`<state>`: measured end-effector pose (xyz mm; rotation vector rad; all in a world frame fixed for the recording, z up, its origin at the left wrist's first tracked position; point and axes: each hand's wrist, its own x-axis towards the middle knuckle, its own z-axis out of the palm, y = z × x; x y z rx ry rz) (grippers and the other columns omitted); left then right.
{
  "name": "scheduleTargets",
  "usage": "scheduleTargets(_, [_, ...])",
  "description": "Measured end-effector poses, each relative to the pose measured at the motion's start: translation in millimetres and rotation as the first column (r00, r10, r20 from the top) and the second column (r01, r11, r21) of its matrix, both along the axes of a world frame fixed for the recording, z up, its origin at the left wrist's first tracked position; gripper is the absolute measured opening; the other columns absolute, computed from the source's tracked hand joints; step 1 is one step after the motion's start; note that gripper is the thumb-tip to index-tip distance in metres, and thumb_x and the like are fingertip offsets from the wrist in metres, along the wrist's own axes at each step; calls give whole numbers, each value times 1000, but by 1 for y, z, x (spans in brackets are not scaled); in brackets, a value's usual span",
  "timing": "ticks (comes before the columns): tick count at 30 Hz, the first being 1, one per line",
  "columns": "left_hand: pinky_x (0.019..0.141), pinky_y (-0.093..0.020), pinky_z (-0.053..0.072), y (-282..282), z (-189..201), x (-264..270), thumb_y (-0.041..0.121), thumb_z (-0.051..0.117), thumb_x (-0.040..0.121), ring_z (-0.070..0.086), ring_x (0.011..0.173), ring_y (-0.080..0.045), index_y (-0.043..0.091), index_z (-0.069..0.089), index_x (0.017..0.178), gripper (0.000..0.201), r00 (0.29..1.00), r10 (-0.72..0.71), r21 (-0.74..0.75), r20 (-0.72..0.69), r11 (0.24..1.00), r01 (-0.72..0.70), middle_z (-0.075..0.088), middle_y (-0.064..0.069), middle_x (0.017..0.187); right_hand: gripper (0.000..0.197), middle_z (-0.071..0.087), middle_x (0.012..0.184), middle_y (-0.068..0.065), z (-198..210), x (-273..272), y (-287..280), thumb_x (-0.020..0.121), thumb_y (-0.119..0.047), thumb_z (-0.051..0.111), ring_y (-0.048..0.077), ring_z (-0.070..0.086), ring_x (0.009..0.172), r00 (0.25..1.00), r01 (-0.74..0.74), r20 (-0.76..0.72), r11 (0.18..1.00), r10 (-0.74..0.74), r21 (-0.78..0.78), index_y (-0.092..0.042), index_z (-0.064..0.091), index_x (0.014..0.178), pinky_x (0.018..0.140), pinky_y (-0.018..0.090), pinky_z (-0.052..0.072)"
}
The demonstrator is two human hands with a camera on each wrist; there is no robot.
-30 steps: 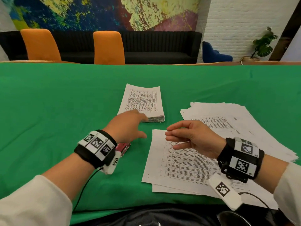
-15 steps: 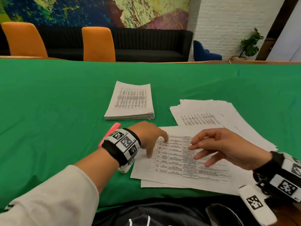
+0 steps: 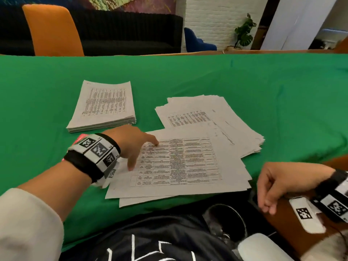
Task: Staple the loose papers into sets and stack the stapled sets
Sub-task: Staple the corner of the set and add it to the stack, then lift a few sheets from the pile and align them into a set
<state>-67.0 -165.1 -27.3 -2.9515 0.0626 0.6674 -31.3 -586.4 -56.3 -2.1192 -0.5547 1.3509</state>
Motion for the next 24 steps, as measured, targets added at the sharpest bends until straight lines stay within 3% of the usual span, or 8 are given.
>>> scheduleTargets(5, [93,-42,54,0,-3,6,27,98,65,55,104,-21,61,33,150,112,1000,4,20,-9,1000,-4,61,5,116,11,81,97,9,-43,-5,-23,91,-13,75,27,79,92,998,50,42,978,-42,-202,-13,82,98,90,35,59])
scheduleTargets(10, [94,-43,55,-2,-3,8,27,99,64,59,106,-22,62,32,149,113,1000,14,17,-27,1000,-14,63,3,121,15,80,102,13,-113,-4,-29,99,-6,64,27,78,93,978,204,-7,962,-208,-181,-6,71,111,73,27,56])
scheduleTargets(13, [93,-44,56,-3,-3,7,29,99,62,60,106,-22,63,32,148,114,1000,12,39,-25,999,-11,63,3,121,5,80,98,15,-156,9,-31,98,-4,66,27,79,88,951,304,-7,935,-310,-181,-5,64,102,67,27,58])
scheduleTargets(16, [92,-43,57,-4,-3,8,31,99,62,62,104,-22,61,32,148,114,1000,-5,56,-23,998,6,64,1,121,5,79,90,15,-191,24,-34,95,-2,69,28,79,81,922,382,17,904,-386,-193,-6,66,95,59,27,58])
scheduleTargets(20, [93,-43,56,-3,-3,9,30,99,62,62,104,-23,61,32,148,114,1000,-4,56,-25,998,6,64,1,121,21,79,85,14,-220,33,-29,100,4,53,28,77,76,891,451,73,855,-448,-256,-3,71,92,52,28,54])
scheduleTargets(24, [90,-43,58,-3,-5,10,32,100,59,64,100,-23,63,32,146,115,1000,2,63,-25,998,-1,65,2,116,43,78,86,11,-239,34,-21,105,-1,36,27,75,70,875,482,119,819,-469,-312,-6,75,89,58,30,55])
